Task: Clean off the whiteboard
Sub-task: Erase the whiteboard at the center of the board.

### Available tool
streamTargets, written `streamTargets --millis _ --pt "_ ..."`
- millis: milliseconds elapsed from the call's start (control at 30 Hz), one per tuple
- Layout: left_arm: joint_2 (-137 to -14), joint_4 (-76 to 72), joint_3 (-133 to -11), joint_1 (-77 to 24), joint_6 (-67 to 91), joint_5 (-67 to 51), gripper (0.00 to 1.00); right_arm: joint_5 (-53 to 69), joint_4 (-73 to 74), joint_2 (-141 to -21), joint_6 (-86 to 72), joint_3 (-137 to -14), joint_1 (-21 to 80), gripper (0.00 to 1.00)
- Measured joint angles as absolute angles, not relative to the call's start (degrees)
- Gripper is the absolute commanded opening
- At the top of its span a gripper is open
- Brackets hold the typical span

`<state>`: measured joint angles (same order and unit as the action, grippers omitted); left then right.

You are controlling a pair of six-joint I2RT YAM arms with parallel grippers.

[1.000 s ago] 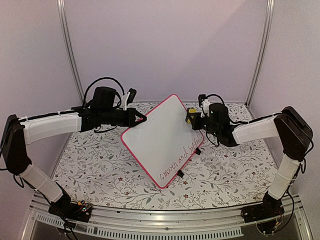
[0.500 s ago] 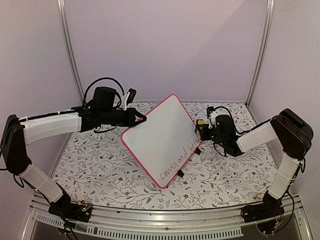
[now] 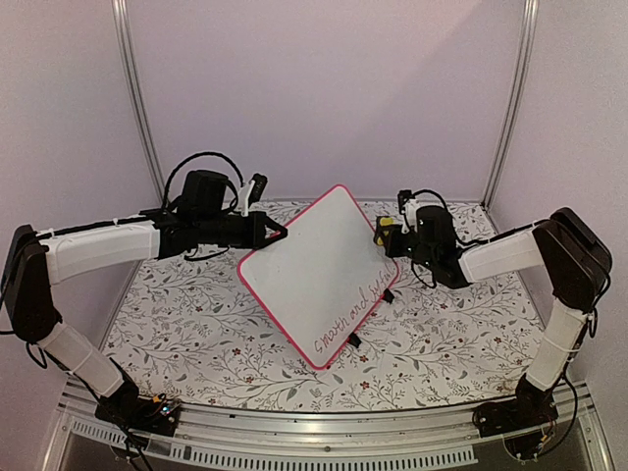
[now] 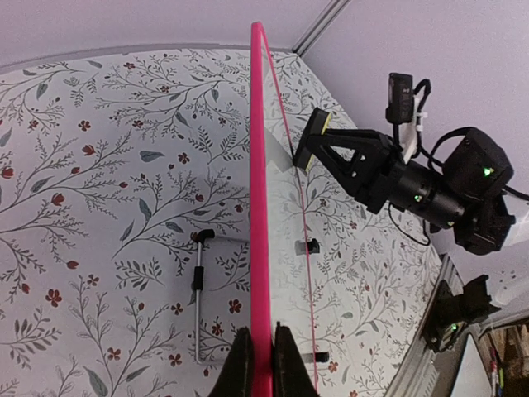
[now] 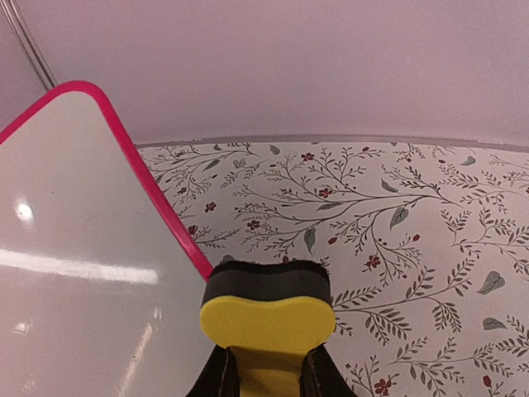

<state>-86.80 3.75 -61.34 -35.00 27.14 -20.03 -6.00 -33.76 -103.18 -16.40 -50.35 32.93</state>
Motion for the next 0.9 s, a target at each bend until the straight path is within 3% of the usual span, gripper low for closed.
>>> streamTargets --millis 400,900 --pt "-86.83 3.79 -61.34 -35.00 27.14 -19.84 0.00 -3.70 -33.52 -106.06 -15.73 -57.71 32.64 0.15" --pt "-86.83 3.79 -61.34 -34.98 27.31 -19.92 0.00 -0.27 -45.04 -103.55 -17.32 -39.94 32.18 0.15"
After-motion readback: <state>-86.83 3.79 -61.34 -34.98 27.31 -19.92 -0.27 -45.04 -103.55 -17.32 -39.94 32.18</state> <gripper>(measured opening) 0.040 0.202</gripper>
